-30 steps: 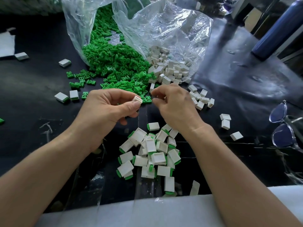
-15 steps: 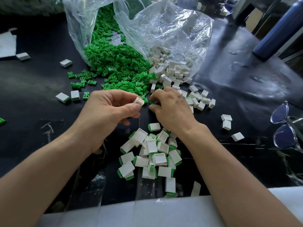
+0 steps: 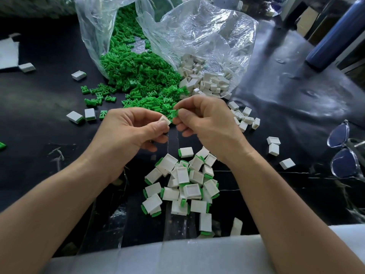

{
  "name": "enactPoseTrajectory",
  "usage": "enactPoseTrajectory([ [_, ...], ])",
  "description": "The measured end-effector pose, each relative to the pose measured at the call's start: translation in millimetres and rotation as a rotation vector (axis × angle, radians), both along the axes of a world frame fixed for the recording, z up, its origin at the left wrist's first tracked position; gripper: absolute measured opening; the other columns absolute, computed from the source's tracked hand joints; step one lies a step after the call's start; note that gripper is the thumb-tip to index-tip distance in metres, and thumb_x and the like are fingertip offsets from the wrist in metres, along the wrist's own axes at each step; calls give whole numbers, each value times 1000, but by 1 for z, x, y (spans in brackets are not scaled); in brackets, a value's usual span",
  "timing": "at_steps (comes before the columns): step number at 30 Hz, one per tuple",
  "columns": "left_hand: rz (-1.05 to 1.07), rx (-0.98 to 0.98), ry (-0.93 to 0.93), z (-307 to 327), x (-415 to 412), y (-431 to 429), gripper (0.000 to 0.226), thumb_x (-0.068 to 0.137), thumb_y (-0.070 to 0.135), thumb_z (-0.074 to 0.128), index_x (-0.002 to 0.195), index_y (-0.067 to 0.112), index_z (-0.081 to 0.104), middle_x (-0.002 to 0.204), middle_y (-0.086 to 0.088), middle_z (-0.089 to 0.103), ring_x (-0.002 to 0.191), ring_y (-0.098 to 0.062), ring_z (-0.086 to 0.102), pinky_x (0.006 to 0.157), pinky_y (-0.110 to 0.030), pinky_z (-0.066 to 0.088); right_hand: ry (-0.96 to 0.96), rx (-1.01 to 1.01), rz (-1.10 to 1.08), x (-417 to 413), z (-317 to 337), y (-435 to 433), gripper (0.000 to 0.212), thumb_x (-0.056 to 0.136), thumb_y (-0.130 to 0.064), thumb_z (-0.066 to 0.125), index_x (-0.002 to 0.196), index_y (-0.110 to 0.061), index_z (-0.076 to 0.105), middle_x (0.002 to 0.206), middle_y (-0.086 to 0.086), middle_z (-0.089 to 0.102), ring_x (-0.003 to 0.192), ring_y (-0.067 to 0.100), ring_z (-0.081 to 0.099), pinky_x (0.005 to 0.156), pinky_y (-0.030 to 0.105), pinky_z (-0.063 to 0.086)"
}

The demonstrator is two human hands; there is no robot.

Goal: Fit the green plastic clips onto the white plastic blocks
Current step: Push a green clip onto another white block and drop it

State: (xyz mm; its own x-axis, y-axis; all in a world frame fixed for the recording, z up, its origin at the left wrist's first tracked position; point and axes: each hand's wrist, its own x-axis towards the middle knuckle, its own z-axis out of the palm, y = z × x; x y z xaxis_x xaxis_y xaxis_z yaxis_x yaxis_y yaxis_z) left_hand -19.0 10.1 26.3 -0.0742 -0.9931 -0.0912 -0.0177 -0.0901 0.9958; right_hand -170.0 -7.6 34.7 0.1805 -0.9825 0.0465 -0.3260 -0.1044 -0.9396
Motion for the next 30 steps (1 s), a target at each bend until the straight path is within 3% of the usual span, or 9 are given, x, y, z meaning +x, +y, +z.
enactPoseTrajectory([
  [3, -3, 11, 19, 1, -1, 1, 8, 69, 16, 67, 76, 12, 68, 74, -8, 73, 57, -11, 67, 49, -18, 53, 54, -37, 30, 1, 1, 2, 22, 89, -5, 56, 78, -24, 58, 69, -3, 63, 62, 6, 59, 58, 17, 48],
  [10, -5, -25, -30, -1, -1, 1, 5, 77, 7, 67, 76, 12, 68, 64, -2, 71, 54, -6, 65, 50, -16, 52, 115, -79, 51, 1, 3, 4, 13, 85, -7, 62, 81, -18, 66, 65, -13, 58, 64, 1, 54, 66, 21, 47],
  [14, -14, -46, -44, 0, -1, 1, 4, 76, 8, 67, 76, 11, 68, 62, -2, 70, 53, -6, 64, 49, -16, 51, 115, -67, 53, 0, 2, 5, 8, 85, -7, 63, 84, -14, 68, 67, -8, 60, 62, 4, 56, 66, 25, 51],
  [16, -22, -60, -38, 1, -1, 1, 5, 72, 12, 67, 77, 11, 68, 62, -1, 70, 53, -6, 64, 49, -15, 50, 120, -39, 43, -1, 3, 5, 9, 87, -11, 62, 80, -17, 64, 66, -4, 62, 60, 7, 58, 64, 26, 52],
  [20, -19, -77, -63, 1, 0, 1, 3, 73, 13, 66, 76, 12, 68, 61, 0, 70, 51, -6, 62, 48, -15, 50, 343, -65, 81, 0, 2, 6, 23, 91, -23, 55, 69, -18, 59, 63, -4, 60, 63, 12, 55, 67, 35, 49],
  [27, -109, -152, -119, 3, 6, 3, 16, 63, 23, 65, 75, 13, 68, 63, -6, 70, 47, -7, 60, 45, -16, 48, 387, -96, 225, -3, 9, 8, 29, 92, -12, 50, 65, -19, 46, 66, 3, 52, 69, 26, 51, 67, 39, 44],
  [30, -138, -196, -229, 1, 6, 4, 3, 68, 20, 67, 70, 18, 68, 64, -9, 68, 46, -5, 60, 45, -16, 49, 534, -157, 272, -2, 9, 9, 34, 92, -12, 49, 63, -23, 37, 63, -4, 44, 66, 18, 41, 65, 37, 38],
])
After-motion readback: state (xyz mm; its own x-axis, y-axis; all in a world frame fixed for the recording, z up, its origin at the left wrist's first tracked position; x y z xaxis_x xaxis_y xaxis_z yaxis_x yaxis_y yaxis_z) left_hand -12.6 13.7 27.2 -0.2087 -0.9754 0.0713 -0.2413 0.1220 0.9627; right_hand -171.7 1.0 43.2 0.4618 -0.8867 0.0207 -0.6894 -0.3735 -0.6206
